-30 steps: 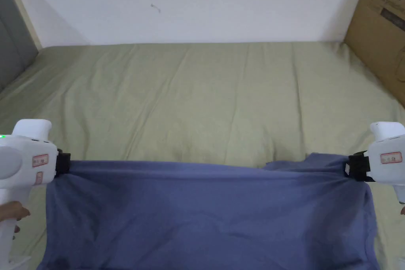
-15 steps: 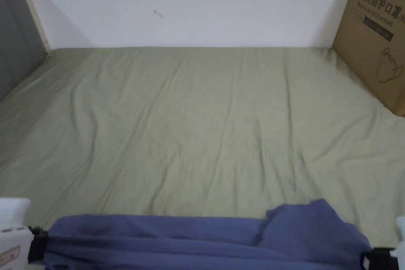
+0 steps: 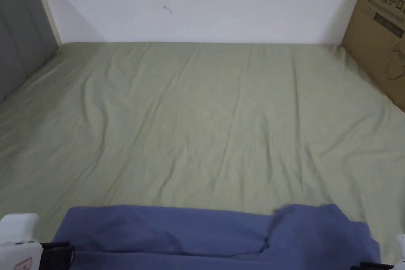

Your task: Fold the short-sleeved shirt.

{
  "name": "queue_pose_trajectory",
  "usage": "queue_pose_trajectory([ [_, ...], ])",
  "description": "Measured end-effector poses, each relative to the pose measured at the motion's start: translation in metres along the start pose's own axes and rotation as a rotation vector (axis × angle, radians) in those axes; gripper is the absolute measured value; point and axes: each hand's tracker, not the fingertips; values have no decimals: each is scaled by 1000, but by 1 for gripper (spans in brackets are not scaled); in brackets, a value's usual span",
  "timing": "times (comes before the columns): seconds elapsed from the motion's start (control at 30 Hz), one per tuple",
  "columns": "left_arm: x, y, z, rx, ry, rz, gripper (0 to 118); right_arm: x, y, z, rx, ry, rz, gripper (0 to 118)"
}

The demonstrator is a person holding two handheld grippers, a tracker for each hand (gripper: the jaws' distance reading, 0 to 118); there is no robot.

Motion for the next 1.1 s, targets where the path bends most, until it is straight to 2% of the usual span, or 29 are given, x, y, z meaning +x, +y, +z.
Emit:
queue_pose_trajectory([
  [0.07,-2,5,6,51,-118,87,97,-9,9,12,39,-5,36,72],
  [0.13,-4,8,16,71,-168,140,96,-17,19,22,81,58,51,72],
  [0.17,-5,10,19,82,-186,154,89,-22,25,25,103,96,43,66],
  [0.2,-5,9,21,92,-199,168,67,-27,30,26,132,133,38,52],
  [0.23,-5,7,22,103,-197,186,29,-33,35,23,157,153,34,25],
  [0.27,-5,5,20,96,-193,179,0,-40,39,20,164,149,37,1],
  [0.33,-6,-2,15,87,-149,183,0,-59,40,8,191,139,19,0],
  [0.4,-9,-11,19,127,-81,199,0,-78,41,-2,179,200,10,0],
  [0.43,-7,-16,22,108,-112,212,0,-88,41,-6,180,227,-3,0],
  [0.53,-21,-23,21,80,-181,327,0,-120,42,-21,141,264,67,0],
  [0.6,-26,-24,23,70,-170,309,0,-138,41,-27,130,262,97,0],
  [0.67,-35,-27,24,122,-146,377,0,-149,43,-36,125,277,108,0],
  [0.7,-44,-26,20,117,-176,426,3,-155,43,-38,115,295,120,0],
  [0.73,-51,-26,13,85,-208,490,19,-160,42,-40,101,314,132,0],
  [0.77,-56,-27,5,56,-239,546,56,-164,43,-44,101,316,133,0],
  [0.8,-59,-26,-4,27,-260,563,84,-169,44,-47,87,324,148,0],
  [0.83,-62,-25,-13,14,-286,578,103,-173,43,-48,75,328,172,0],
  [0.87,-63,-25,-18,23,-317,587,109,-176,43,-49,75,324,185,0],
  [0.93,-57,-20,-31,-14,-376,608,108,-182,40,-50,62,327,214,0],
  [1.07,-46,-18,-63,-82,-507,681,109,-186,38,-53,42,329,223,0],
  [1.1,-45,-17,-67,-82,-492,693,110,-186,37,-54,37,324,224,0],
])
